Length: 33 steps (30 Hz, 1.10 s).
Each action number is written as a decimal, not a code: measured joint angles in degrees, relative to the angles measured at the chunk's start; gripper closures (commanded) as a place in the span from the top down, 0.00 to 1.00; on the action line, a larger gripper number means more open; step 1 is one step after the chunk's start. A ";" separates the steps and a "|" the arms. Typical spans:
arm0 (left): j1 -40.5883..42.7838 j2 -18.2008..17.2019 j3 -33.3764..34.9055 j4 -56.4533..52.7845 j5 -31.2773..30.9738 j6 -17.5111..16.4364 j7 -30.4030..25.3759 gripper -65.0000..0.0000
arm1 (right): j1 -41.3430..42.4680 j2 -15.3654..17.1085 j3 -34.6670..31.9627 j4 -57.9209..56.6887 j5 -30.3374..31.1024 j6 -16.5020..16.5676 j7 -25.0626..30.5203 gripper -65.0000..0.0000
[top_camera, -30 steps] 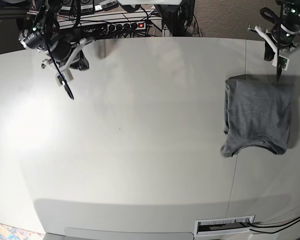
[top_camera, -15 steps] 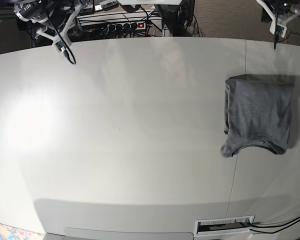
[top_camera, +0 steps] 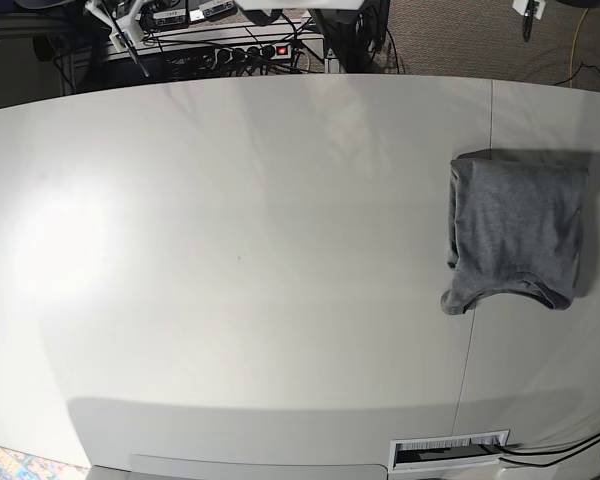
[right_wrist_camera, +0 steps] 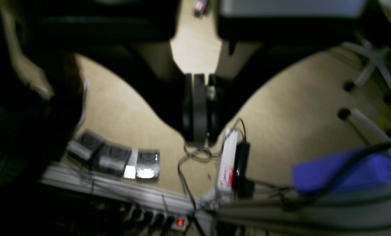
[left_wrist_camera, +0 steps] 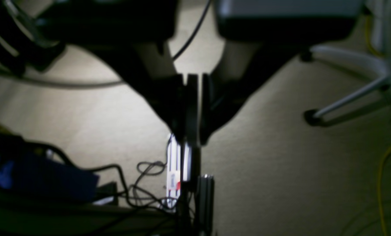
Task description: Fold the T-shirt properly
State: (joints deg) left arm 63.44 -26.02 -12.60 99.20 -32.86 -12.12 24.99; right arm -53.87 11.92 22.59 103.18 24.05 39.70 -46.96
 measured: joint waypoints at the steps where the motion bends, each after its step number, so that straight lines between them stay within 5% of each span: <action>1: -1.42 -0.04 1.36 -2.16 0.20 0.15 -1.29 0.00 | 0.59 -0.02 -1.01 -2.71 -1.88 0.02 1.31 0.00; 7: -8.92 0.00 9.31 -13.88 3.67 0.24 -9.60 0.00 | 8.20 -0.17 -8.39 -19.74 -11.45 0.02 5.51 0.00; 12: -14.67 0.31 15.06 -23.39 3.82 0.31 -13.90 0.00 | 16.17 -0.28 -13.94 -35.12 -19.02 -0.39 15.15 0.00; 22: -28.28 7.63 16.28 -43.34 4.70 0.92 -17.40 0.00 | 29.05 -1.77 -23.98 -60.65 -27.63 -28.26 30.91 0.00; 25: -32.24 9.33 16.24 -49.03 8.28 0.94 -20.31 0.00 | 32.39 -3.61 -26.34 -65.57 -28.44 -32.09 31.47 0.00; 33: -39.36 13.70 16.28 -58.40 12.46 0.94 -22.80 0.00 | 40.09 -6.62 -29.81 -72.22 -26.67 -34.60 31.93 0.00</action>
State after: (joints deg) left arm 24.08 -12.32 3.68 40.80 -20.40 -11.18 2.20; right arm -13.78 5.30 -7.22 30.96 -2.61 5.10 -15.03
